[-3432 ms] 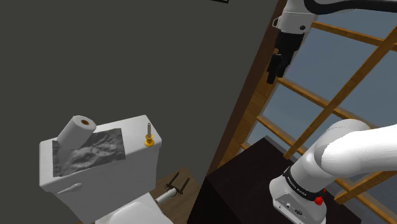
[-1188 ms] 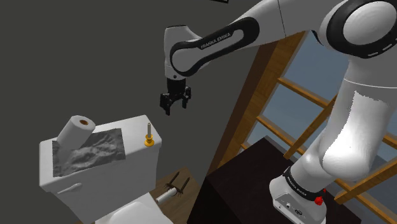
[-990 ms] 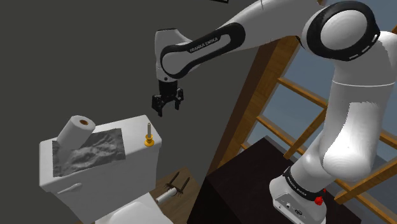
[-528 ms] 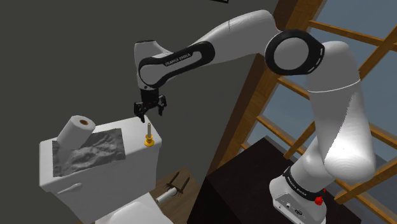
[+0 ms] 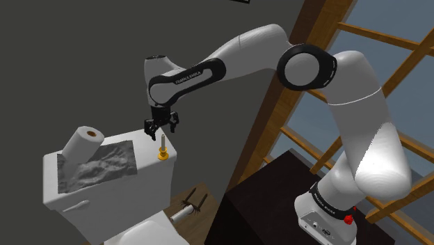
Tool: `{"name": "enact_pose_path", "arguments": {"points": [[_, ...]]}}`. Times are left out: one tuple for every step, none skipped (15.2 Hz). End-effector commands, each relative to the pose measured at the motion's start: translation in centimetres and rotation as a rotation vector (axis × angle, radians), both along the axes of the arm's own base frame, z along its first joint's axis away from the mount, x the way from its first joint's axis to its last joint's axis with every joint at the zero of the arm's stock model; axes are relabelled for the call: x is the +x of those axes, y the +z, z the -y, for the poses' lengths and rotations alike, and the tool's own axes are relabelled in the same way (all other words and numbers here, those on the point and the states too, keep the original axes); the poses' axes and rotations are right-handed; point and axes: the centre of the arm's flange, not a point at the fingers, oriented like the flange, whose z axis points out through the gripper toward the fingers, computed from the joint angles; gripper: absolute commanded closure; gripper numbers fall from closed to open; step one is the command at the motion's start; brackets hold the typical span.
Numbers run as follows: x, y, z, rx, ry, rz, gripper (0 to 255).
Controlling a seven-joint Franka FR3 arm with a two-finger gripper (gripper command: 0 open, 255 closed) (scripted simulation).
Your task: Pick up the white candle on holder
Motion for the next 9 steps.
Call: {"name": "enact_pose_path", "arguments": {"points": [[0.05,-0.70,-0.08,0.000,0.000,0.001,0],[0.05,-0.69,-0.08,0.000,0.000,0.001,0],[0.07,-0.72,-0.09,0.000,0.000,0.001,255],[0.09,-0.72,-0.09,0.000,0.000,0.001,255],[0.10,-0.74,-0.09,0.000,0.000,0.001,255],[0.10,-0.74,-0.10,0.000,0.000,0.001,255],[0.10,-0.74,-0.09,0.000,0.000,0.001,255],[0.10,-0.74,-0.10,0.000,0.000,0.001,255],[0.10,-0.74,-0.09,0.000,0.000,0.001,255]]}}
